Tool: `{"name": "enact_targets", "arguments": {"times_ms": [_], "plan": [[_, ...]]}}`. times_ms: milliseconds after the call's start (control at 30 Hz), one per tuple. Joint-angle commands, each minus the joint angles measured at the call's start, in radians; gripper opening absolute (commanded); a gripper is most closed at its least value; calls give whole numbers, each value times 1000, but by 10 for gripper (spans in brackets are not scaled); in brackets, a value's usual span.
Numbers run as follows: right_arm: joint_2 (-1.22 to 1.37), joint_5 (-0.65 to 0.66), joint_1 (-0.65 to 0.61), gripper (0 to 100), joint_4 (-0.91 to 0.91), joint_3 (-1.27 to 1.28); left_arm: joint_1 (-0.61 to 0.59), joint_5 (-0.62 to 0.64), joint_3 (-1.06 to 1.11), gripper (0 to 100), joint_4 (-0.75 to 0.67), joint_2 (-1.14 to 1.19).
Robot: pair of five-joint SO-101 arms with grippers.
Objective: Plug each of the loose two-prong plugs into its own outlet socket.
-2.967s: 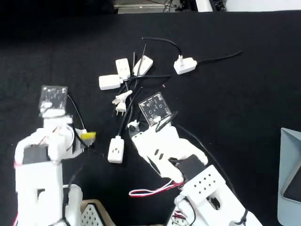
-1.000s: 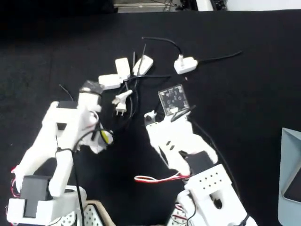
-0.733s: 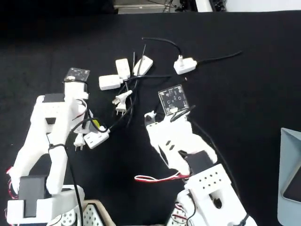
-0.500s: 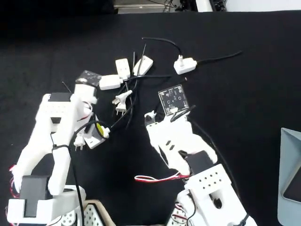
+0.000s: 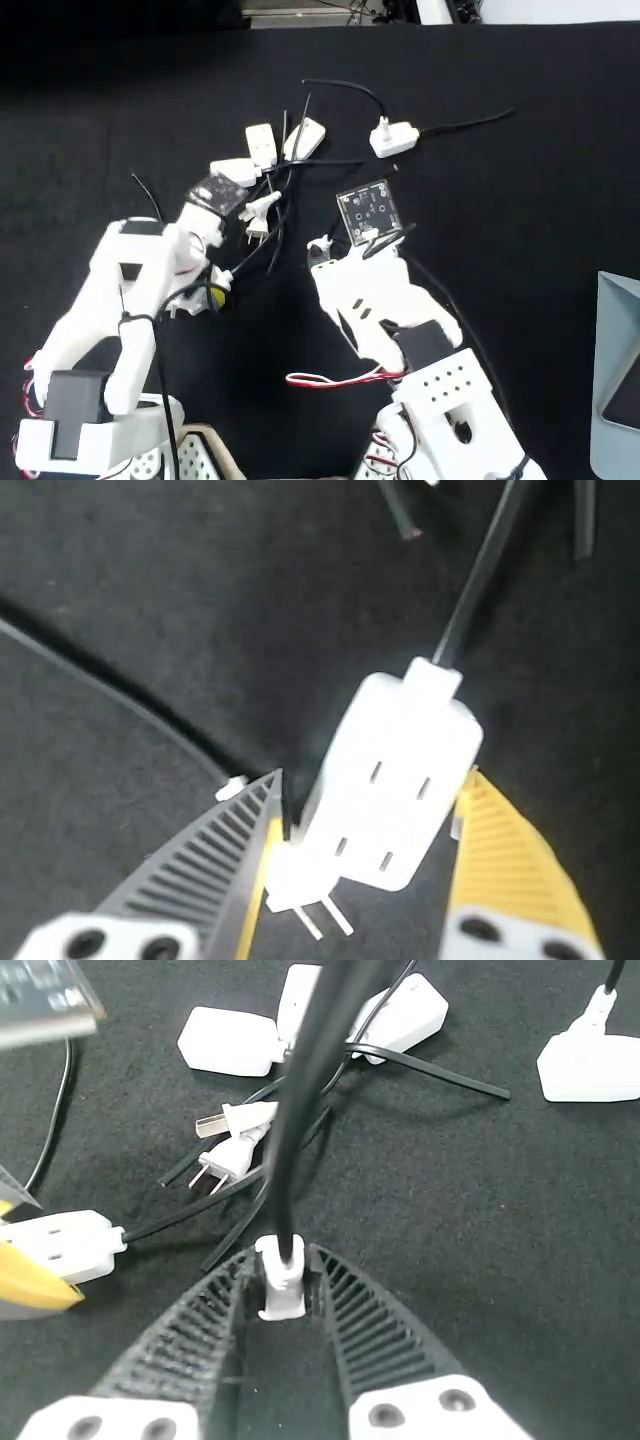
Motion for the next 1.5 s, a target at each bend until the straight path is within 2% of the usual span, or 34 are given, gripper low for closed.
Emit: {"name": "enact_targets", "arguments": {"times_ms": [0, 133, 267, 367, 433, 567, 733, 933, 1033, 1233, 1467], "plan": [[-18, 0, 9, 12, -15, -16, 62, 68, 12, 245, -41, -14], [-18, 0, 12, 12, -15, -16, 151, 97, 12, 147, -44, -14], [-21, 0, 12, 12, -15, -16, 243, 206, -8, 126, -46, -14], [-22, 0, 12, 12, -15, -16, 272, 226, -44, 116, -48, -6], [-22, 0, 12, 12, -15, -16, 274, 229, -59, 149, -40, -8], [-22, 0, 12, 12, -15, -16, 269, 235, -110, 309, 51, -15], [-24, 0, 6, 12, -15, -22, 222, 207, -182, 309, 135, -77], [-19, 49, -31, 12, -15, -35, 108, 203, -166, 307, 249, -316], [-18, 54, -101, 12, -15, -35, 12, 212, -102, 306, 270, -457], [-18, 55, -253, 12, -15, -33, -203, 324, 94, 306, 262, -763], [-15, 54, -410, 12, -23, -36, -260, 399, 303, 306, 262, -1094]]}}
